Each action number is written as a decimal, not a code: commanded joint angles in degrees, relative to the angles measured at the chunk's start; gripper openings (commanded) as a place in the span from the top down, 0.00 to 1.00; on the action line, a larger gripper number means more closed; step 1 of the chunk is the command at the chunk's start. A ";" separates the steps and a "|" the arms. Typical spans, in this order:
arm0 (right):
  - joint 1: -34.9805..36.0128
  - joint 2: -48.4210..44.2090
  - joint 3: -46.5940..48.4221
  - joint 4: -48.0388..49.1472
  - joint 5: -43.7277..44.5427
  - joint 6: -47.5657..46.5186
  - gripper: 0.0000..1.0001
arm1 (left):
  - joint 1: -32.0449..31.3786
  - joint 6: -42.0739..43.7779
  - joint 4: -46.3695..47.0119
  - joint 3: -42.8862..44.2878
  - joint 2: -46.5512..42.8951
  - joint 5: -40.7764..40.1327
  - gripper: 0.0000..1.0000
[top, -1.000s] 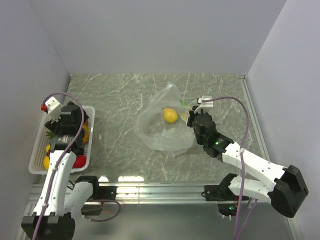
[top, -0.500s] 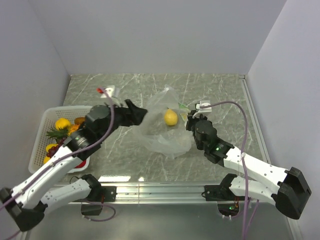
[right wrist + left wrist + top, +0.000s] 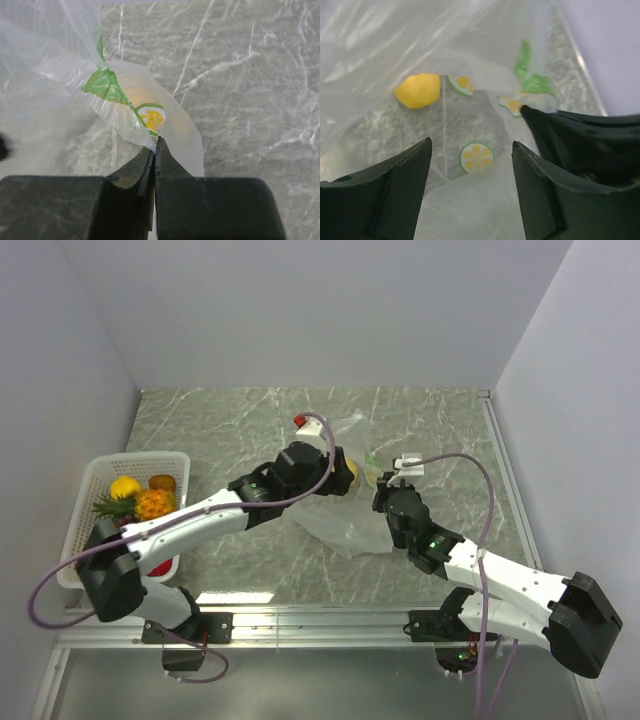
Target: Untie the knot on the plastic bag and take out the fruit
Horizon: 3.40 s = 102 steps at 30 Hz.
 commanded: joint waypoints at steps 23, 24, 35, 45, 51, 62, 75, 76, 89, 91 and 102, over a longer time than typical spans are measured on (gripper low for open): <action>0.21 0.16 -5.68 -3.15 -9.52 20.67 1.00 | -0.42 -0.48 32.33 3.95 32.78 -24.31 0.01; 0.21 0.07 -5.68 -3.24 -9.87 20.93 1.00 | -0.42 -0.57 32.69 4.22 33.58 -25.12 0.01; 0.39 -0.19 -6.47 -3.15 -13.39 21.73 1.00 | 1.42 -0.66 29.44 11.78 44.57 -29.34 0.08; 0.04 -2.74 -5.07 -7.10 -7.25 19.71 1.00 | 2.83 3.11 35.67 6.25 41.42 -23.38 0.63; -4.17 -1.07 -1.74 -9.13 -3.99 17.42 1.00 | 2.74 4.88 37.26 -3.94 31.41 -17.58 0.78; -9.72 3.32 3.98 -9.31 -2.23 13.03 1.00 | -0.94 13.14 36.73 -18.62 15.41 -5.81 0.84; -10.42 6.83 13.29 -11.67 -8.21 10.56 1.00 | -3.84 17.53 26.36 -21.36 7.32 4.66 0.86; -10.51 7.80 13.91 -12.55 -8.29 10.48 1.00 | -4.46 18.06 26.19 -20.66 5.74 4.49 0.86; -9.54 9.22 6.98 -11.60 -9.96 13.64 1.00 | -4.55 21.49 24.62 -16.53 -6.93 -15.41 0.92; -9.37 6.16 4.08 -9.32 -10.14 13.03 1.00 | -3.59 19.65 23.64 -15.12 -6.31 -18.36 0.93; -9.45 7.28 5.83 -12.91 -5.32 13.99 1.00 | -2.62 15.26 29.44 -10.64 -17.64 3.73 0.89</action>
